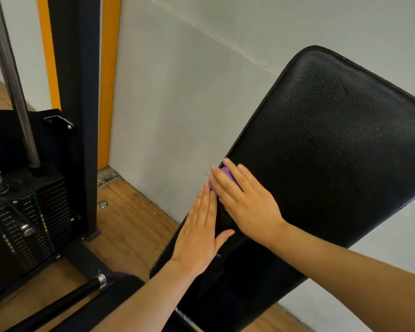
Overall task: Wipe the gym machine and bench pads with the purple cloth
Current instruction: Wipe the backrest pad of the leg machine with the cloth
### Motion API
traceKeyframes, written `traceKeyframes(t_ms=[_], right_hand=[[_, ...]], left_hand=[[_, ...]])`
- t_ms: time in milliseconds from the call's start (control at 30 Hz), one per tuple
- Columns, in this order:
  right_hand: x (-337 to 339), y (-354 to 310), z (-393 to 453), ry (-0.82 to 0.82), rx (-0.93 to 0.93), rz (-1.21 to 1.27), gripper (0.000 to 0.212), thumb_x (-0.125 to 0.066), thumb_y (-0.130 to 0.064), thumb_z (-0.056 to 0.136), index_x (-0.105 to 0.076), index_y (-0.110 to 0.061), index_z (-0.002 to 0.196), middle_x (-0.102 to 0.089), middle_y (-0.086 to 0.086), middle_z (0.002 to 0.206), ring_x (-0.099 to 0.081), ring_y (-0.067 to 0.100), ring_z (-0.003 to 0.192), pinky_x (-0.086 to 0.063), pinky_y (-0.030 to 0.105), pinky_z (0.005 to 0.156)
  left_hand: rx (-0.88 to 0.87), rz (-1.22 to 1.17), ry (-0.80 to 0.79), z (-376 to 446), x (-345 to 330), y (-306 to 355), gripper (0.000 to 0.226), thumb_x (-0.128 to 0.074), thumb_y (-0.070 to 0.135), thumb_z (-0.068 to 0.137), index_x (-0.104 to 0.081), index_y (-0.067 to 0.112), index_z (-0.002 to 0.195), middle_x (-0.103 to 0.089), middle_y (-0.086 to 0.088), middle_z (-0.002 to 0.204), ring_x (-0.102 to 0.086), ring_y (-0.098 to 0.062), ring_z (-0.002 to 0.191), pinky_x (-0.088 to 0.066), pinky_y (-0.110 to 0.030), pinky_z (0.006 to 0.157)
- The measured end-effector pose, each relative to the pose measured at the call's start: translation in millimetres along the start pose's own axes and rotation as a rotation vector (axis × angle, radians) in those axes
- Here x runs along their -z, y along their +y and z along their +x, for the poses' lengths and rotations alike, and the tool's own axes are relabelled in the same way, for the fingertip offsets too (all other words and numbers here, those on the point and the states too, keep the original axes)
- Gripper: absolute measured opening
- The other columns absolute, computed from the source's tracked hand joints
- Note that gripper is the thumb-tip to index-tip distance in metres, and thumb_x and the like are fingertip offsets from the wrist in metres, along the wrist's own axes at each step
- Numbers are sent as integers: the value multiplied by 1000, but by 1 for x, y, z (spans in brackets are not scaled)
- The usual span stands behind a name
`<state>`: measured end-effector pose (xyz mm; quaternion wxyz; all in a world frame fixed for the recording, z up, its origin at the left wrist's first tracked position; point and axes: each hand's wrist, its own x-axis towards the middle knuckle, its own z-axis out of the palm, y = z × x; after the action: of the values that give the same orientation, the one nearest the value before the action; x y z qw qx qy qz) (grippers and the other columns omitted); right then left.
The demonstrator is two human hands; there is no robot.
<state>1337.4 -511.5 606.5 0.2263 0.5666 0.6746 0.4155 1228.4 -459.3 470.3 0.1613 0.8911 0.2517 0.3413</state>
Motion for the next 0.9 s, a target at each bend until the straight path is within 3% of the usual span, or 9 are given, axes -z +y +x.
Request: traceKeyframes(t_ms=[67,133,233,333,433,533,667,833,900], right_hand=[[2,1,-9,-58,105,-24,80,-58,-32,91,-16,-1,152,-16,18,161,-10,39,149,3,47,121],[7,16,-4,-13,155,-34,66,-52,-22,93,-28,-2,151,-24,19,159,-20,40,147,-5,47,121],[20,61,18,191,-66,23,48,-49,-11,94,-50,1,140,-43,20,149,-39,42,138,-21,47,118],[29,77,25,238,-309,80,47,-47,-13,100,-43,3,144,-34,22,154,-29,42,143,-16,48,121],[19,42,11,200,-387,114,53,-45,-16,101,-32,4,149,-25,23,158,-20,42,146,-11,48,122],[3,1,-14,70,-257,46,61,-38,-26,104,-13,3,152,-12,21,160,-10,39,148,0,45,122],[-6,-24,-34,-24,-172,30,70,-38,-31,101,-4,1,153,3,18,161,2,37,149,4,44,122],[0,-27,-39,-59,-125,182,108,-75,-22,77,-3,-15,157,-9,19,161,-7,38,149,2,43,121],[1,-27,-37,-65,-140,204,109,-80,-20,71,-12,-17,157,-12,19,161,-10,39,148,1,43,121]], left_hand=[[6,-17,-12,0,-1,0,91,-20,68,98,3,5,159,5,-14,167,-3,-22,154,-20,-38,122],[5,-4,-15,0,-2,0,89,-18,67,99,-2,3,158,2,-16,167,-9,-26,154,-23,-39,120],[0,44,-19,-2,-3,-3,87,-13,65,101,-10,-2,156,-6,-21,164,-22,-32,150,-31,-40,115],[11,49,-26,-1,-2,-2,87,-13,65,101,-10,-1,156,-7,-20,164,-22,-32,149,-33,-40,115],[0,37,-20,-2,-1,-2,87,-14,65,101,-4,0,158,-3,-20,165,-20,-32,150,-31,-41,116],[-29,0,-7,-3,-1,-4,86,-17,64,101,1,2,158,3,-17,166,-10,-29,153,-21,-40,119],[-37,-39,-12,-2,-1,-6,84,-15,64,101,1,5,158,3,-16,166,-5,-26,154,-17,-39,120],[-84,-29,-52,-10,1,-8,78,-26,53,101,0,8,159,2,-12,167,-8,-25,154,-24,-40,120],[-65,-15,-87,-14,6,-5,74,-26,50,102,0,10,159,2,-11,167,-4,-23,154,-21,-39,122]])
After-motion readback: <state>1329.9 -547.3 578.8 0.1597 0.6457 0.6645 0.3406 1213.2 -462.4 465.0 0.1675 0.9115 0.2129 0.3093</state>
